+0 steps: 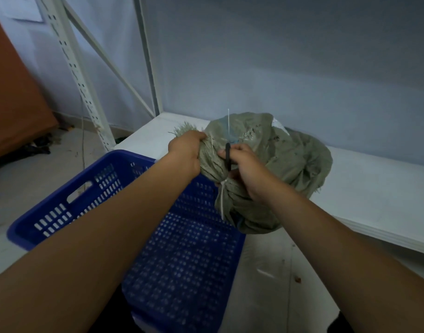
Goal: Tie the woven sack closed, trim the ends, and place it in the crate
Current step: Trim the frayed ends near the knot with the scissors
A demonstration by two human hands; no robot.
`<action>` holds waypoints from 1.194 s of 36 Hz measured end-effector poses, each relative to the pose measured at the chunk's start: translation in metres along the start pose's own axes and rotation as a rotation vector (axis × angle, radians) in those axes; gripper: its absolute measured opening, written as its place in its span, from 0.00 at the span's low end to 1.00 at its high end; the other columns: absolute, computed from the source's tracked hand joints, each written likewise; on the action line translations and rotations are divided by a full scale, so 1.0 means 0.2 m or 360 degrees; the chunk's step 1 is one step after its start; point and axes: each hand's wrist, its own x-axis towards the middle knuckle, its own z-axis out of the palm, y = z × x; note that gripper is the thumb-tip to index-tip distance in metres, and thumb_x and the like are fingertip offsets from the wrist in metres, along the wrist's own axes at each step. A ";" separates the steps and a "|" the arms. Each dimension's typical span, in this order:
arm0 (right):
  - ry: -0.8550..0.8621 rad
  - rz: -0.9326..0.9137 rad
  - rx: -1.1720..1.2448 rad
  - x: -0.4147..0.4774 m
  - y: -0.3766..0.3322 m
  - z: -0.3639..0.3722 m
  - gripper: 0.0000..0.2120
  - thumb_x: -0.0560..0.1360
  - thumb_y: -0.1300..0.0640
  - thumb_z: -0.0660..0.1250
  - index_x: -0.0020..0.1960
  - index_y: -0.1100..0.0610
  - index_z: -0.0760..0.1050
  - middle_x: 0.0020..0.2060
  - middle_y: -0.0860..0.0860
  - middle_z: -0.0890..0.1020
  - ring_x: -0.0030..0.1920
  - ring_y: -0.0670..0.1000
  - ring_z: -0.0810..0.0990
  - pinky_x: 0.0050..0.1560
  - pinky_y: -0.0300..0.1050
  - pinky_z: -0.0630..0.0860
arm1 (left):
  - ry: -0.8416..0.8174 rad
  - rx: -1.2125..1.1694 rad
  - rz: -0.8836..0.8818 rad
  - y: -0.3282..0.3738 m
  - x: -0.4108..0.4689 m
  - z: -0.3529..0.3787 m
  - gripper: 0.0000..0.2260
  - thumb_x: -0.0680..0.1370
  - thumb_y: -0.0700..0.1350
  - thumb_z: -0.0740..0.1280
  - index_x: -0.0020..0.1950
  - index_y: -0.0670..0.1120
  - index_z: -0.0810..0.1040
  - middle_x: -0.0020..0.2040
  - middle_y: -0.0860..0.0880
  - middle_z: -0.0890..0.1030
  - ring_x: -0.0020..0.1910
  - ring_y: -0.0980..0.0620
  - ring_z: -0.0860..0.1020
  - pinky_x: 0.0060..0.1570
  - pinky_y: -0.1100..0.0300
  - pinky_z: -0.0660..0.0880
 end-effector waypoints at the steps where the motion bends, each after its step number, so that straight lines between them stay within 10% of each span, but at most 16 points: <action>1: -0.0019 -0.0002 0.0002 -0.01 0.00 0.01 0.23 0.63 0.43 0.72 0.54 0.52 0.72 0.57 0.59 0.79 0.53 0.62 0.80 0.57 0.63 0.79 | 0.0012 0.0076 -0.0013 0.00 0.00 0.00 0.13 0.76 0.38 0.64 0.58 0.35 0.80 0.52 0.38 0.84 0.49 0.40 0.84 0.44 0.40 0.82; 3: -0.0050 0.0016 0.0052 0.00 0.01 0.01 0.20 0.65 0.45 0.73 0.52 0.52 0.72 0.58 0.61 0.77 0.54 0.66 0.81 0.52 0.68 0.81 | 0.0050 0.0217 0.0017 0.00 0.00 0.01 0.15 0.78 0.38 0.61 0.63 0.37 0.78 0.59 0.41 0.82 0.52 0.45 0.82 0.53 0.49 0.80; 9: -0.0010 -0.0003 -0.0070 0.01 0.04 0.03 0.21 0.65 0.45 0.73 0.54 0.51 0.73 0.52 0.54 0.79 0.55 0.58 0.80 0.60 0.63 0.78 | 0.0262 0.0591 0.0182 -0.02 -0.03 -0.02 0.18 0.84 0.38 0.56 0.73 0.34 0.67 0.72 0.38 0.70 0.69 0.43 0.69 0.28 0.79 0.67; 11: 0.0021 -0.0013 -0.0100 0.01 0.06 0.02 0.19 0.69 0.49 0.73 0.57 0.52 0.72 0.53 0.54 0.80 0.54 0.54 0.80 0.58 0.56 0.78 | 0.0028 0.0459 0.0041 0.00 -0.09 0.00 0.18 0.84 0.47 0.58 0.69 0.37 0.72 0.69 0.40 0.75 0.66 0.42 0.74 0.51 0.63 0.76; 13: 0.0080 0.0020 -0.0042 0.02 0.07 0.01 0.20 0.69 0.51 0.73 0.58 0.52 0.71 0.54 0.55 0.80 0.54 0.55 0.81 0.57 0.59 0.80 | -0.0165 0.0169 -0.0170 0.01 -0.13 0.01 0.22 0.82 0.60 0.58 0.59 0.42 0.77 0.59 0.42 0.80 0.53 0.42 0.80 0.45 0.46 0.78; 16: 0.0240 0.0016 -0.0002 0.02 0.06 -0.01 0.19 0.73 0.53 0.72 0.60 0.54 0.70 0.53 0.53 0.79 0.50 0.51 0.80 0.47 0.49 0.78 | -0.0125 0.0158 -0.0154 0.04 -0.16 0.02 0.28 0.75 0.69 0.61 0.53 0.44 0.76 0.49 0.47 0.81 0.40 0.47 0.77 0.34 0.50 0.76; 21: 0.0574 -0.0016 0.0072 0.03 0.05 -0.08 0.17 0.77 0.55 0.68 0.62 0.55 0.66 0.54 0.51 0.77 0.48 0.46 0.76 0.51 0.44 0.74 | 0.0241 0.0536 0.0120 0.05 -0.11 0.02 0.63 0.59 0.74 0.72 0.81 0.49 0.42 0.81 0.45 0.52 0.76 0.39 0.60 0.70 0.36 0.64; 24: 0.0747 -0.0019 0.0141 0.03 0.05 -0.10 0.21 0.77 0.55 0.69 0.65 0.57 0.65 0.57 0.54 0.76 0.53 0.52 0.77 0.56 0.48 0.76 | 0.0228 0.0912 0.0416 0.04 -0.14 0.03 0.58 0.68 0.60 0.76 0.80 0.46 0.37 0.80 0.45 0.47 0.77 0.41 0.56 0.72 0.41 0.62; 29: 0.0806 -0.0175 -0.0053 0.02 0.04 -0.11 0.23 0.77 0.55 0.69 0.67 0.57 0.64 0.54 0.52 0.76 0.52 0.52 0.77 0.48 0.43 0.71 | -0.0240 0.1245 0.0328 0.02 -0.18 0.04 0.25 0.74 0.60 0.71 0.58 0.40 0.78 0.54 0.42 0.84 0.42 0.47 0.83 0.44 0.53 0.80; 34: 0.0780 -0.0305 -0.0173 0.01 0.04 -0.09 0.24 0.76 0.56 0.71 0.68 0.57 0.65 0.44 0.46 0.76 0.41 0.40 0.74 0.38 0.33 0.69 | -0.0728 0.1498 -0.0158 -0.04 -0.21 0.04 0.26 0.82 0.62 0.55 0.49 0.42 0.80 0.41 0.47 0.84 0.37 0.51 0.81 0.39 0.60 0.76; 43: 0.0741 -0.0322 -0.0083 0.01 0.02 -0.11 0.24 0.76 0.59 0.69 0.69 0.55 0.64 0.48 0.47 0.76 0.45 0.43 0.75 0.40 0.35 0.69 | -0.1039 0.1334 -0.0237 0.00 -0.22 0.01 0.17 0.81 0.54 0.64 0.55 0.40 0.79 0.43 0.46 0.84 0.40 0.51 0.82 0.44 0.57 0.81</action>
